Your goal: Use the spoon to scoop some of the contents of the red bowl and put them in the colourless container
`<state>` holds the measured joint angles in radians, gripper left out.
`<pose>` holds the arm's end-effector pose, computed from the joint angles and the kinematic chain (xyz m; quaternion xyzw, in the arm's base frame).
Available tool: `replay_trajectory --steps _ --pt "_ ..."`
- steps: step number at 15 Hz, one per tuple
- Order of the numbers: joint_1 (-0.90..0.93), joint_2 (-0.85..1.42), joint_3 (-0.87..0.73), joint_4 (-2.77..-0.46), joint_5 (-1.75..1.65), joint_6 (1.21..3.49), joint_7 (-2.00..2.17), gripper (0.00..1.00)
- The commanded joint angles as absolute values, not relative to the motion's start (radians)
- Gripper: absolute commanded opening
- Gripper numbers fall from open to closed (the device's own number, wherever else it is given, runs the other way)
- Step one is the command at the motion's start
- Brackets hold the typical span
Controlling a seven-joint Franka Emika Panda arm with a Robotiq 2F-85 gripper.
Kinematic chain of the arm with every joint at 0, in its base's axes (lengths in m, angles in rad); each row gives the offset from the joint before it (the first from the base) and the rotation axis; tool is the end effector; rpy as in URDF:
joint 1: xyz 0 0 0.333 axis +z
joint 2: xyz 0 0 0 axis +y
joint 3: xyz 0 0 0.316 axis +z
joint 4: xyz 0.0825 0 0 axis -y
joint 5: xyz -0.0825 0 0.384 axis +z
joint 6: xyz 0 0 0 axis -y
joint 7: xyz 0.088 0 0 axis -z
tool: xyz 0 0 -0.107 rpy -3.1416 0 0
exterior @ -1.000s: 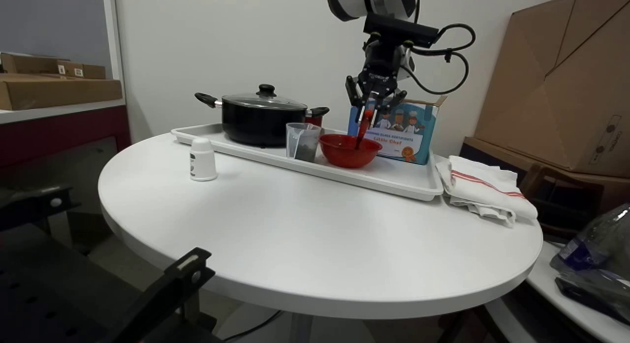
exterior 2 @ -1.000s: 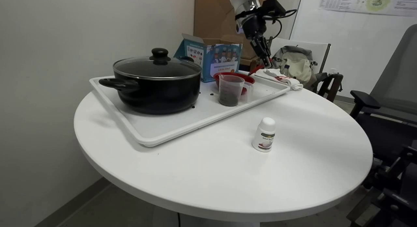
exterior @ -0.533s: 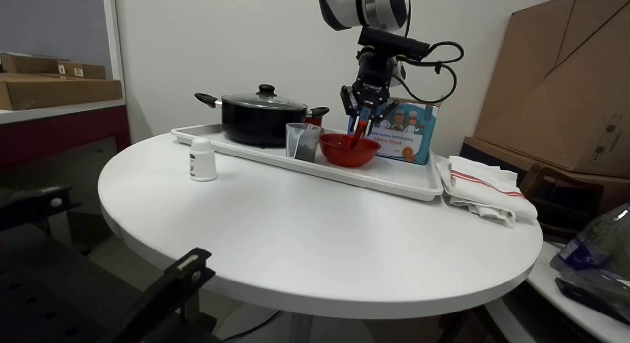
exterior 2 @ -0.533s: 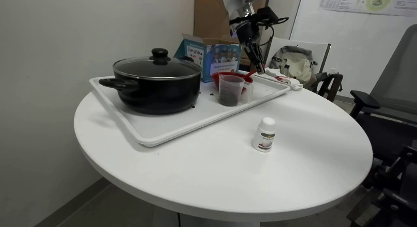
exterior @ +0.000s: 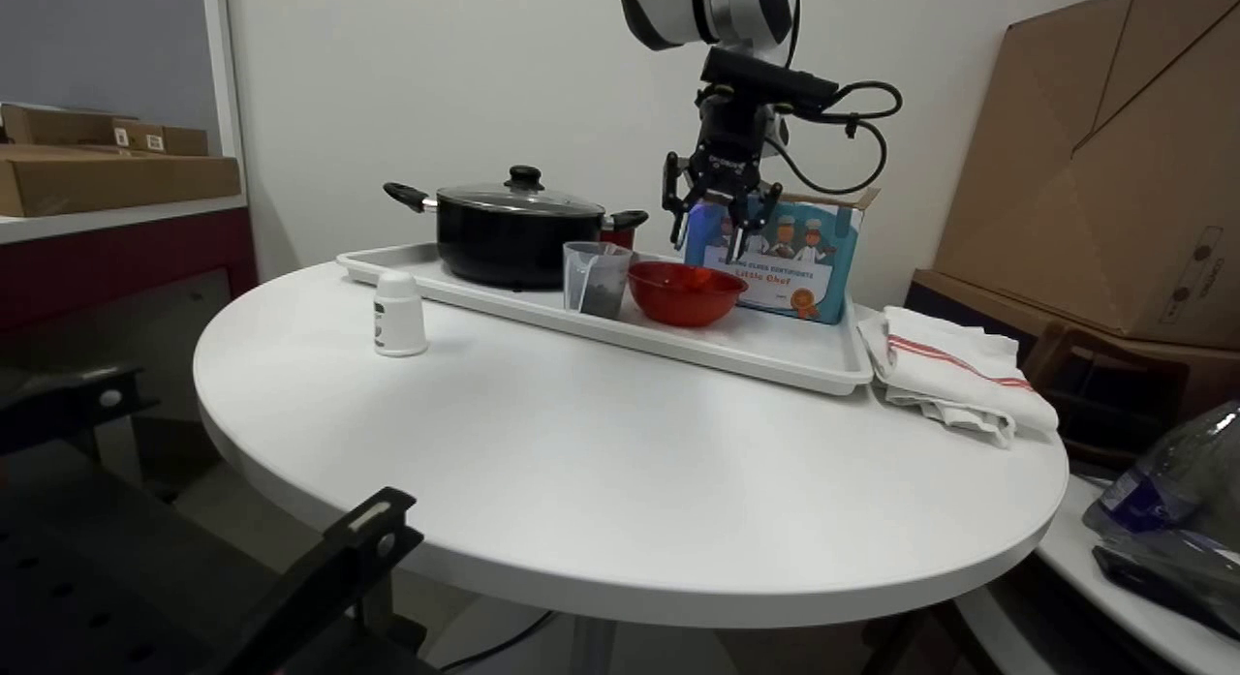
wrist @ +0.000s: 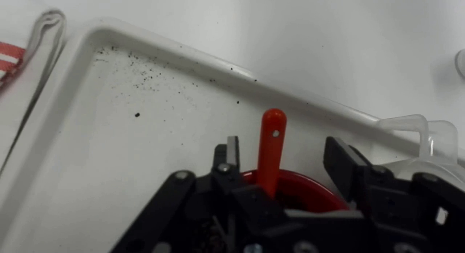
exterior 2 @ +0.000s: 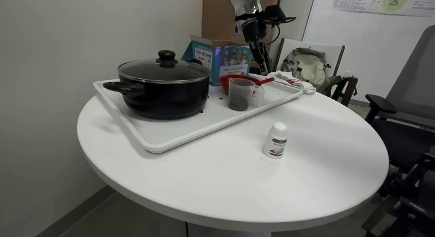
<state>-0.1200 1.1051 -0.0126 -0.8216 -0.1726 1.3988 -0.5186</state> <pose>0.7223 -0.1135 0.2099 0.9415 0.1940 -0.2755 0.0043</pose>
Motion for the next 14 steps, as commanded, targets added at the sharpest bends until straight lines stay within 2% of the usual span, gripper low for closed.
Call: replay_trajectory --steps 1,3,14 --pt "-0.125 0.984 0.006 -0.922 -0.159 1.453 -0.528 0.95" --pt "-0.120 0.891 0.007 -0.992 -0.155 1.485 -0.490 1.00" --pt "-0.104 0.463 -0.023 -1.428 -0.080 1.806 -0.064 1.00"
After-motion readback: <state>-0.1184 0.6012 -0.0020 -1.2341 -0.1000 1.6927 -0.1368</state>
